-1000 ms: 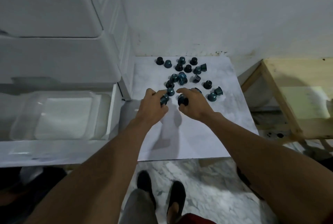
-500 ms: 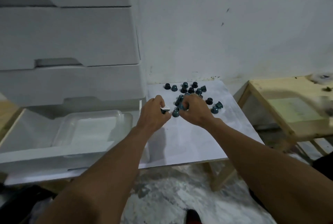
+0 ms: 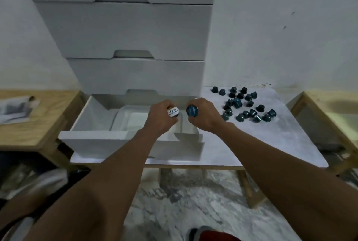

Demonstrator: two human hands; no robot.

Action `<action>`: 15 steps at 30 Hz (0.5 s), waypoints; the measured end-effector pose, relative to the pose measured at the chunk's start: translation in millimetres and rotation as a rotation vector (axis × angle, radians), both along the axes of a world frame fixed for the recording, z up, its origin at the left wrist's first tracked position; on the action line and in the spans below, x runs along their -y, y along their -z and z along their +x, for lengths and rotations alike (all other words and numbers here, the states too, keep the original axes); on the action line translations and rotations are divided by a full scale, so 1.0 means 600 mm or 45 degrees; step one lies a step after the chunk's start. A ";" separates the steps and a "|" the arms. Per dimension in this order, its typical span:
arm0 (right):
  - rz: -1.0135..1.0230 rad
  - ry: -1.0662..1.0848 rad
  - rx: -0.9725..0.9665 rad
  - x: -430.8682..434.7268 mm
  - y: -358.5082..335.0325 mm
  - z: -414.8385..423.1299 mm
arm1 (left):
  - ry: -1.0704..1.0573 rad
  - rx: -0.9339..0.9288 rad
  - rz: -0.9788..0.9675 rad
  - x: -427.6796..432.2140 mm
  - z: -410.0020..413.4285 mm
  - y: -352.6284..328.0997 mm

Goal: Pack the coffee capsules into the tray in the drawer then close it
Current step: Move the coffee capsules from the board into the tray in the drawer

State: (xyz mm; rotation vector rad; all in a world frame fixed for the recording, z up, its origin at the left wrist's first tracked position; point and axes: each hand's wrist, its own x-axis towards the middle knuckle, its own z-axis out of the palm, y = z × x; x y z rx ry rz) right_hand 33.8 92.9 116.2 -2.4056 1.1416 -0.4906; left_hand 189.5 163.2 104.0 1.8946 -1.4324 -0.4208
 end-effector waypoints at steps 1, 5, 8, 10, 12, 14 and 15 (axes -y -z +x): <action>0.026 -0.038 -0.002 0.004 0.006 0.016 | -0.030 -0.033 0.015 -0.001 0.013 0.003; 0.114 -0.165 -0.036 0.021 0.025 0.075 | -0.134 -0.110 0.040 -0.002 0.054 0.010; 0.132 -0.238 -0.111 0.031 0.039 0.115 | -0.135 -0.059 0.188 -0.010 0.093 0.017; 0.175 -0.297 -0.153 0.038 0.051 0.143 | -0.159 -0.116 0.253 -0.019 0.128 0.020; 0.195 -0.344 -0.172 0.042 0.065 0.168 | -0.159 -0.101 0.281 -0.029 0.160 0.024; 0.215 -0.360 -0.173 0.041 0.076 0.189 | -0.144 0.029 0.367 -0.039 0.186 0.026; 0.222 -0.368 -0.186 0.039 0.081 0.199 | -0.135 0.053 0.408 -0.043 0.199 0.029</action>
